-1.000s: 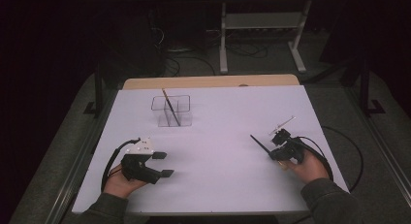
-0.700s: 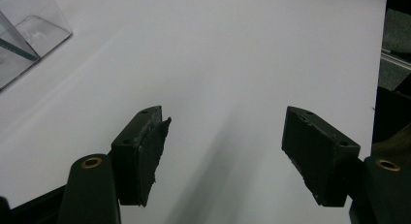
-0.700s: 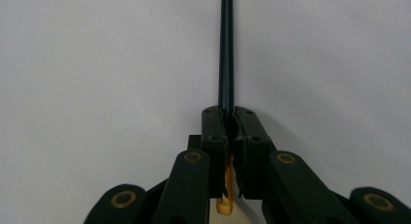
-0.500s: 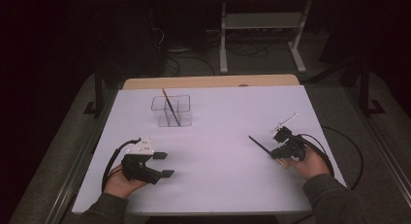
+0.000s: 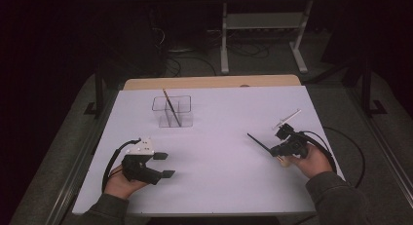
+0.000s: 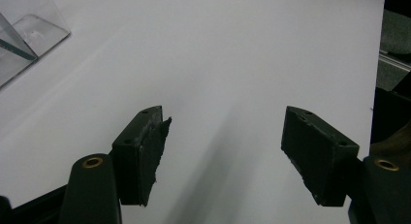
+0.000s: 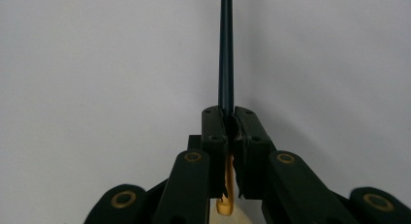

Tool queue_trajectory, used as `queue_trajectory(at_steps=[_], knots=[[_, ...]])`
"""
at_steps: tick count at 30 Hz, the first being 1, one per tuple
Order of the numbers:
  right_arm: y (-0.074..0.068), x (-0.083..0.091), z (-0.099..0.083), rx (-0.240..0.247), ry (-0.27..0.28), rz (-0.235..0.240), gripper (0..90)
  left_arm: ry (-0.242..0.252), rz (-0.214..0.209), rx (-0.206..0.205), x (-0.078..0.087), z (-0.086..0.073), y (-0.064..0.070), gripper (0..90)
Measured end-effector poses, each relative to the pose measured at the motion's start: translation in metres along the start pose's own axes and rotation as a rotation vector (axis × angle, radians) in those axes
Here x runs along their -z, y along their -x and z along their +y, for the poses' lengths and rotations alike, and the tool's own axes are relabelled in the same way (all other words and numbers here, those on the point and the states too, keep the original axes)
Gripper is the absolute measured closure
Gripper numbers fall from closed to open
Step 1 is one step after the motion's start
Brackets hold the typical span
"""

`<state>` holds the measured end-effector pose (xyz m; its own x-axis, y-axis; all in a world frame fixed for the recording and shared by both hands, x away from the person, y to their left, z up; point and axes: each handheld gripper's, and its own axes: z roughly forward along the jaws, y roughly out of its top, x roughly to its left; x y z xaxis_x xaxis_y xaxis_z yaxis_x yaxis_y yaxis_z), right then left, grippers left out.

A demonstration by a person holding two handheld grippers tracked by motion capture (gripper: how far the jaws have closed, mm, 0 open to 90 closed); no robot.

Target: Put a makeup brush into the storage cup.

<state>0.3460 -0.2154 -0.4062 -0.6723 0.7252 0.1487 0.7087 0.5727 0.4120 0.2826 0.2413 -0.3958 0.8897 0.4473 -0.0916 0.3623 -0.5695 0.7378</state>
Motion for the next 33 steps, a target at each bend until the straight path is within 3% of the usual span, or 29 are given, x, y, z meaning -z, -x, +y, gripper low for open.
queue_trajectory(at_steps=[14,33], knots=[[-0.027,0.011,0.019,0.122,0.042,0.059,83.2,0.021,-0.001,0.003,0.003,0.001,0.000,31.4],[-0.064,0.005,0.047,0.250,0.013,0.113,83.1,0.035,-0.001,-0.006,0.004,0.004,0.001,31.2]])
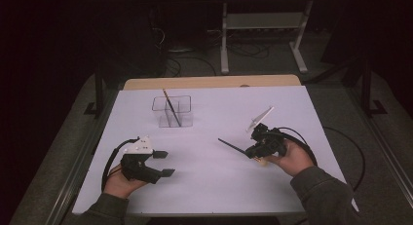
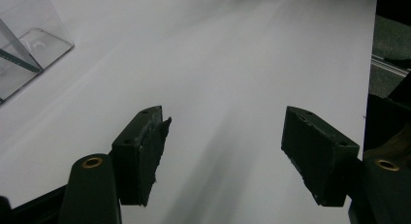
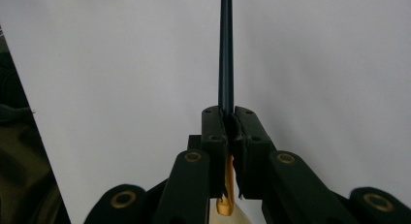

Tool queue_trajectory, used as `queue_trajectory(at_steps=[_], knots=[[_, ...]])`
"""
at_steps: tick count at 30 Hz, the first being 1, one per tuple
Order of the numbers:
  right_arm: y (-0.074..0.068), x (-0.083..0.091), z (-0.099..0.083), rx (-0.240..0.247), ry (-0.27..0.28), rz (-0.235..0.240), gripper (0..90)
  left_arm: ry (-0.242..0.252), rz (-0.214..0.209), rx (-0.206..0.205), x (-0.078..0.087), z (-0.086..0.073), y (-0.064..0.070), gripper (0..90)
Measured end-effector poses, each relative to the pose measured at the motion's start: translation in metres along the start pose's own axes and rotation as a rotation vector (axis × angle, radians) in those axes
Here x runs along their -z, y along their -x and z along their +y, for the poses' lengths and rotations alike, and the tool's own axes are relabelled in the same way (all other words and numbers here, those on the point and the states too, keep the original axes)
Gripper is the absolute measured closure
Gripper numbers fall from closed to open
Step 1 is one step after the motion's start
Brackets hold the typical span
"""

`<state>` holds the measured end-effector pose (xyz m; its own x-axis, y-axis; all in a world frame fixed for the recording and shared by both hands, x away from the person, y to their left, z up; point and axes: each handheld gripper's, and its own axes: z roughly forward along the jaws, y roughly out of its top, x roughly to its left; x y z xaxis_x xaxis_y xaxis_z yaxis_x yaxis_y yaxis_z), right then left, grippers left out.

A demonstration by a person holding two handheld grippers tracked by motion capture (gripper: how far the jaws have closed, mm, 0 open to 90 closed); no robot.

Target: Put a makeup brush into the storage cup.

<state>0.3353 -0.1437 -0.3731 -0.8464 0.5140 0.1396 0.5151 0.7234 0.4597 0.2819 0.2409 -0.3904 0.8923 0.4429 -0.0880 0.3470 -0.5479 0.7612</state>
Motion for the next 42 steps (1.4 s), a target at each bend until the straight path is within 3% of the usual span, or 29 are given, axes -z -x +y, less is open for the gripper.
queue_trajectory(at_steps=[25,38,42], knots=[[-0.045,-0.036,0.046,0.201,-0.069,0.144,83.1,0.009,-0.007,-0.035,0.002,0.007,0.006,31.2],[-0.060,-0.048,0.064,0.265,-0.076,0.219,83.1,0.007,-0.027,-0.040,0.000,0.007,0.007,32.0],[-0.064,-0.050,0.069,0.280,-0.078,0.236,83.1,-0.003,-0.043,-0.058,-0.003,0.010,0.008,31.9]])
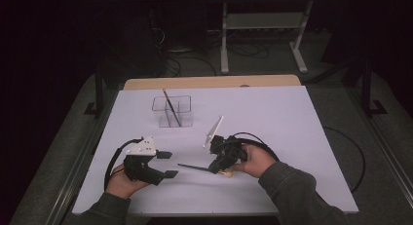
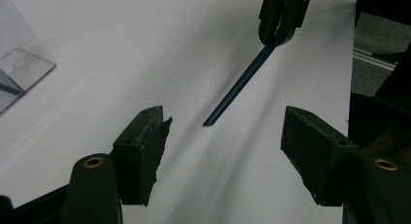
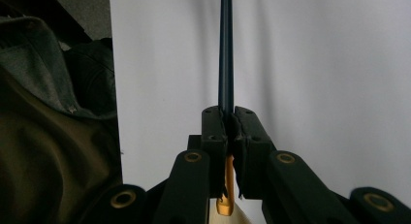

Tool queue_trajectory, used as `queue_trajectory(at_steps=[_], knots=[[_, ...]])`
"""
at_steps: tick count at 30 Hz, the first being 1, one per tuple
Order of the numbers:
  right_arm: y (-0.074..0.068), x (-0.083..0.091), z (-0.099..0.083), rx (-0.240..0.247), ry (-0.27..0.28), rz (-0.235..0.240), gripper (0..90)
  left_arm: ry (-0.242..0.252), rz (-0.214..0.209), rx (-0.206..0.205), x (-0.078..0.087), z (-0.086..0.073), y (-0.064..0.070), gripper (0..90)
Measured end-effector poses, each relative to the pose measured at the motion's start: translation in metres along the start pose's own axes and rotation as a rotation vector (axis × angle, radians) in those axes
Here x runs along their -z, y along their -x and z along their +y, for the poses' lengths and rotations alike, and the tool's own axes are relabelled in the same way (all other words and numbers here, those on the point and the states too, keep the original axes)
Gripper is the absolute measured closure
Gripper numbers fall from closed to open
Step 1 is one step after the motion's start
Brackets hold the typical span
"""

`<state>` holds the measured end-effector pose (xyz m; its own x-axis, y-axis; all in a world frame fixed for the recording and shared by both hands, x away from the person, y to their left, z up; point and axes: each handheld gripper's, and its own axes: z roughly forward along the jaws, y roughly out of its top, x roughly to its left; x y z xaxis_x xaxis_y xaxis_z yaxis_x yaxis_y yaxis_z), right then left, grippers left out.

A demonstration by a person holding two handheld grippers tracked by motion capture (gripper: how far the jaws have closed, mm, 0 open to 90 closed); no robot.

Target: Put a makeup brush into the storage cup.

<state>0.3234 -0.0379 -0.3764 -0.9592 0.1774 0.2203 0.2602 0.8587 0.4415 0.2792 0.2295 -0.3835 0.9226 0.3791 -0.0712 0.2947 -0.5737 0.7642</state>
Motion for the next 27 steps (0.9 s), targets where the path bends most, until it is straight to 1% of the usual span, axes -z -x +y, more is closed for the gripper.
queue_trajectory(at_steps=[6,9,10,11,12,13,16,17,20,22,24,25,26,27], knots=[[0.000,-0.002,0.007,0.031,-0.007,0.024,83.1,-0.006,-0.014,-0.011,-0.001,0.005,0.003,32.2],[0.000,-0.002,0.011,0.048,-0.013,0.034,83.1,-0.009,-0.028,-0.032,0.000,0.009,0.004,33.5],[0.000,-0.002,0.012,0.054,-0.015,0.033,83.1,-0.010,-0.033,-0.032,0.000,0.010,0.005,34.4],[0.000,-0.001,0.013,0.055,-0.016,0.040,83.1,-0.016,-0.038,-0.044,0.000,0.012,0.004,35.6],[-0.001,-0.001,0.015,0.061,-0.016,0.037,83.1,-0.017,-0.040,-0.044,-0.001,0.014,0.005,36.5],[-0.001,-0.001,0.016,0.067,-0.019,0.039,83.1,-0.024,-0.047,-0.048,-0.001,0.015,0.006,36.9],[-0.003,0.001,0.020,0.074,-0.026,0.046,83.1,-0.052,-0.058,-0.081,-0.002,0.021,0.006,39.3],[-0.003,0.001,0.020,0.085,-0.024,0.046,83.1,-0.059,-0.062,-0.089,-0.002,0.023,0.007,40.1],[-0.004,0.006,0.023,0.093,-0.023,0.047,83.1,-0.071,-0.073,-0.102,-0.003,0.029,0.009,43.1],[-0.004,0.010,0.024,0.097,-0.010,0.051,83.1,-0.074,-0.082,-0.114,-0.004,0.033,0.009,44.3],[-0.004,0.014,0.025,0.108,-0.009,0.052,83.1,-0.082,-0.088,-0.117,-0.004,0.036,0.010,45.4],[-0.005,0.016,0.026,0.109,-0.009,0.051,83.1,-0.095,-0.090,-0.126,-0.004,0.038,0.009,46.2],[-0.005,0.017,0.027,0.114,-0.008,0.055,83.1,-0.096,-0.094,-0.126,-0.005,0.040,0.009,47.0],[-0.005,0.018,0.028,0.115,-0.011,0.053,83.1,-0.107,-0.098,-0.131,-0.005,0.042,0.009,48.0]])
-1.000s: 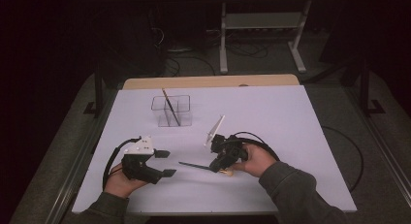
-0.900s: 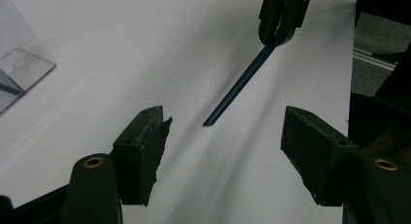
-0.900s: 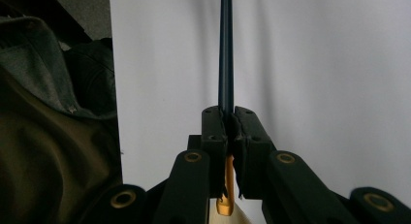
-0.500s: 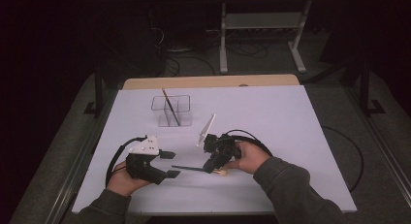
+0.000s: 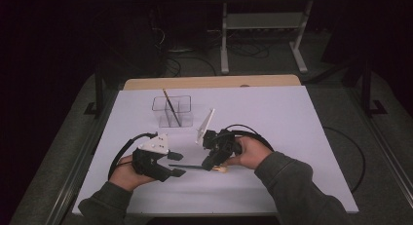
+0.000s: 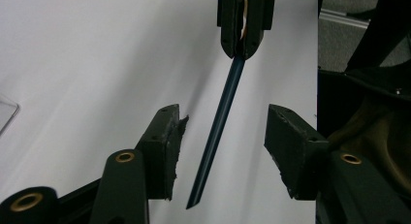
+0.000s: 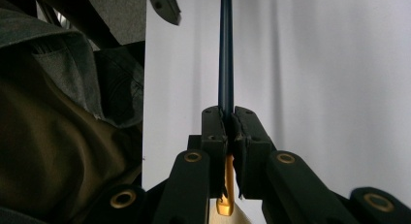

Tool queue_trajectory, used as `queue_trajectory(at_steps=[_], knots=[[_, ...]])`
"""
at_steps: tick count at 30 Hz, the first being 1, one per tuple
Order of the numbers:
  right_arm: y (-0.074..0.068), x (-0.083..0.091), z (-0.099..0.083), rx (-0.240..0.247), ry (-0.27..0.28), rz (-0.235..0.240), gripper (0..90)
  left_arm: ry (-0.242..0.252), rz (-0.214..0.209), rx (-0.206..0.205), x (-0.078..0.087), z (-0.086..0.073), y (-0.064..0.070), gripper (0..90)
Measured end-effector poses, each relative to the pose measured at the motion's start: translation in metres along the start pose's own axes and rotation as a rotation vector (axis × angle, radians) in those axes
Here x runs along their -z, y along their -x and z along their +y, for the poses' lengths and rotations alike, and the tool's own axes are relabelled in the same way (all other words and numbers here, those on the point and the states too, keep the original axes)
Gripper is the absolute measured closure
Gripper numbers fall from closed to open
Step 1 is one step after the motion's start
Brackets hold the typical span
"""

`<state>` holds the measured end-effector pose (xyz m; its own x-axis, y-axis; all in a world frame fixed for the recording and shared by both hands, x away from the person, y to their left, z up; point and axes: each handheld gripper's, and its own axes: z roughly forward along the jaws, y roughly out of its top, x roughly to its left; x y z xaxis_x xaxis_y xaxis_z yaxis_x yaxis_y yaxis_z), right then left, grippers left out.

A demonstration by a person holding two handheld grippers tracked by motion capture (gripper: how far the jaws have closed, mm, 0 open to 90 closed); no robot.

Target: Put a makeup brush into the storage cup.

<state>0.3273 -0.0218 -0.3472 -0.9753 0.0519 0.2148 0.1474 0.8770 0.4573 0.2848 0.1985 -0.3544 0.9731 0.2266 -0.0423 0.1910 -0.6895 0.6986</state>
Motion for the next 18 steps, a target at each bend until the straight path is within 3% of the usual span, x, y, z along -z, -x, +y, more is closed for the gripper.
queue_trajectory(at_steps=[18], knots=[[-0.0023,0.0038,0.0007,0.021,-0.010,0.008,83.1,-0.061,-0.030,-0.022,-0.0009,0.0063,-0.0019,56.3]])
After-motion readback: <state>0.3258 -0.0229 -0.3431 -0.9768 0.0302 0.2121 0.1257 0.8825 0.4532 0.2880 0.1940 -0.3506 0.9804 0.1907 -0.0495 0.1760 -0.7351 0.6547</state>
